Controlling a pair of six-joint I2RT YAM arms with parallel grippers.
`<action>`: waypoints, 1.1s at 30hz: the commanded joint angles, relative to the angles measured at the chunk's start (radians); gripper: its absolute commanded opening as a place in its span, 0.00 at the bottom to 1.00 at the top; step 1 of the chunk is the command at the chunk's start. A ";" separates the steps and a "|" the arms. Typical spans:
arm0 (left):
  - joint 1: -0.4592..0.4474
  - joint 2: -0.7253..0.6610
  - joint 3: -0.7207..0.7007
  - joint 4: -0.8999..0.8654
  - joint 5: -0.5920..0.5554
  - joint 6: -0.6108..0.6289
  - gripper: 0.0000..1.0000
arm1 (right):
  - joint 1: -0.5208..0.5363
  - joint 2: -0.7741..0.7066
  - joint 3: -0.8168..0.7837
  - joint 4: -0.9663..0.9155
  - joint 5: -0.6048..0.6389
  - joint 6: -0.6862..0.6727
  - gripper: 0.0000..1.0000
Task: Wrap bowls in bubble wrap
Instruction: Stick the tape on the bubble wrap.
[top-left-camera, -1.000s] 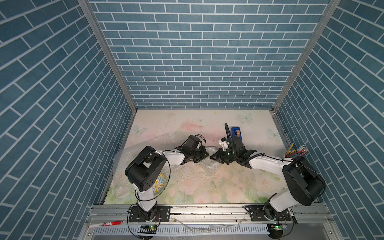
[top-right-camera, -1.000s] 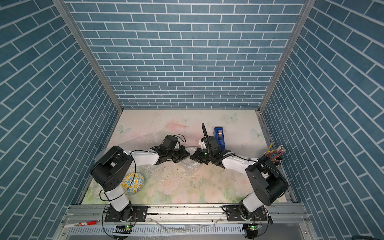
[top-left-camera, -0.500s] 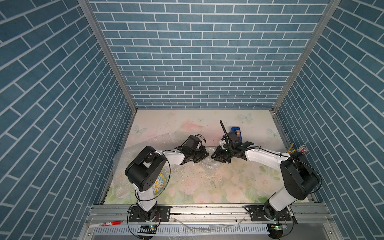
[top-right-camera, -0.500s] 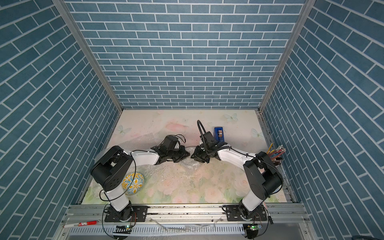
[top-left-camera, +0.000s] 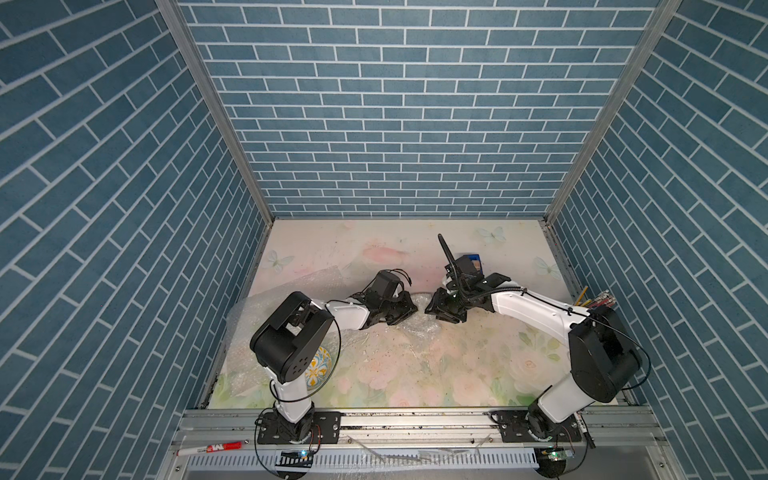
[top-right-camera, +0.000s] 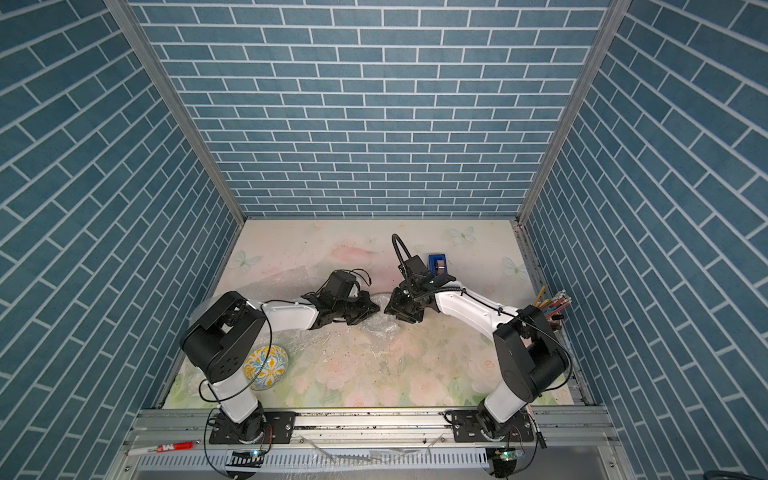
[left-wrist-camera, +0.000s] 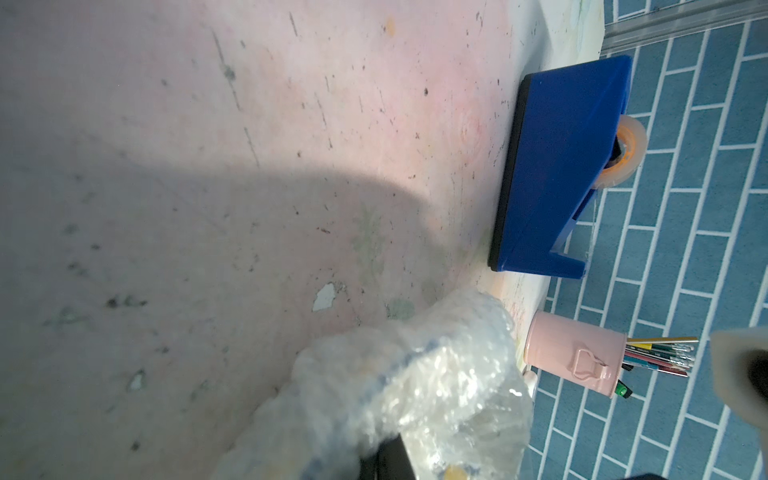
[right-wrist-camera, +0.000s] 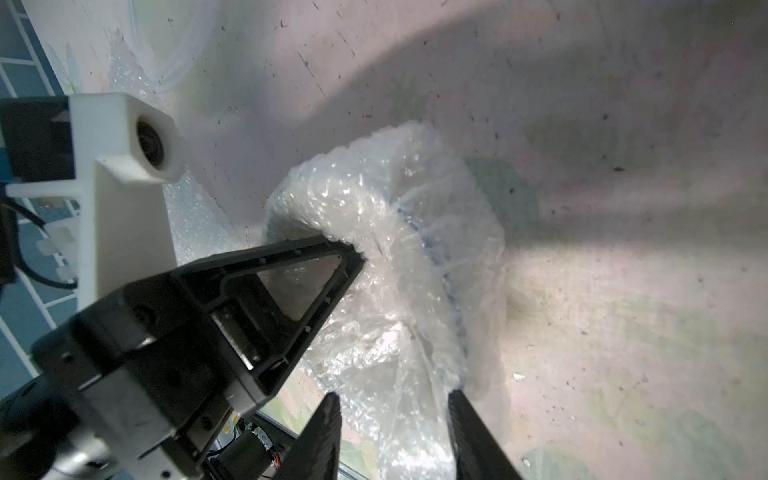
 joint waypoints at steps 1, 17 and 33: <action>0.004 0.040 -0.029 -0.067 -0.006 0.001 0.07 | 0.006 0.009 0.009 -0.004 0.011 -0.013 0.40; 0.003 0.055 -0.035 -0.046 -0.001 0.001 0.07 | 0.023 -0.060 -0.083 0.366 -0.064 0.223 0.00; 0.003 0.054 -0.039 -0.044 0.000 -0.027 0.07 | 0.046 -0.093 -0.207 0.386 0.015 0.258 0.00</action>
